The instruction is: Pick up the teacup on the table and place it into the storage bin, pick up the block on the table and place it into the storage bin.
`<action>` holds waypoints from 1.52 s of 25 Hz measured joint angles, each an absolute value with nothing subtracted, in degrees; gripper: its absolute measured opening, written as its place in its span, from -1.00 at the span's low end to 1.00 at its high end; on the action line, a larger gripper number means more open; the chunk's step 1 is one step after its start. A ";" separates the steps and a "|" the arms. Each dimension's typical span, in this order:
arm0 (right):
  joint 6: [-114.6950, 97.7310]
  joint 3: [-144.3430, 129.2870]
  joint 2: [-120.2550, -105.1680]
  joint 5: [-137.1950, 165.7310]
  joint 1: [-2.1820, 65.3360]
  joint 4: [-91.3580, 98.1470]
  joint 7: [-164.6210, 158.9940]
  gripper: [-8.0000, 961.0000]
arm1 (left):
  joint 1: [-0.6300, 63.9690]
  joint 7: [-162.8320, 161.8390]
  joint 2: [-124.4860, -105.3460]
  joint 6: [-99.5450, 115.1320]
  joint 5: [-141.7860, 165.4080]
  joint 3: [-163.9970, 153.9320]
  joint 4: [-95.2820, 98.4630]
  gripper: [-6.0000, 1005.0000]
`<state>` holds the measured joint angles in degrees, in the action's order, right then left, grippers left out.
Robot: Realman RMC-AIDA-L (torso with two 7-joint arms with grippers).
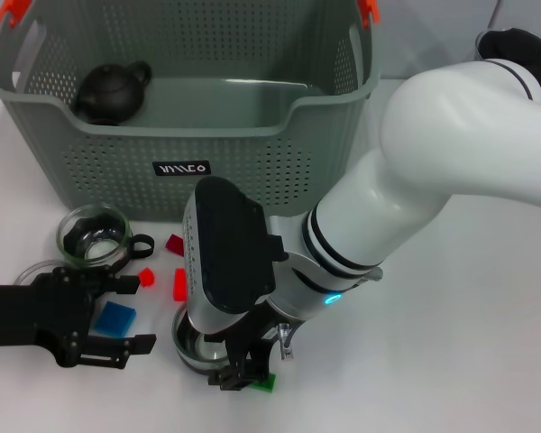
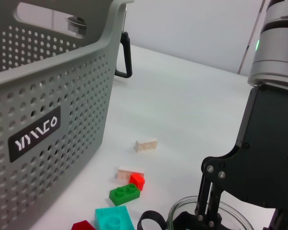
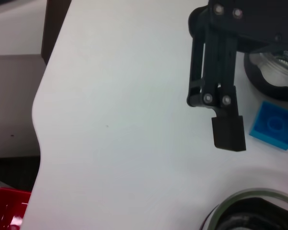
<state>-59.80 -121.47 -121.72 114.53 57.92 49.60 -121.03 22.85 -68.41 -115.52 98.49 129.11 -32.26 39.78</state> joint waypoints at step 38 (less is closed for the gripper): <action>-62.35 -121.00 -120.70 113.94 57.05 51.81 -121.50 -0.86 | 23.05 -68.29 -115.33 97.83 129.11 -32.17 39.05 0.74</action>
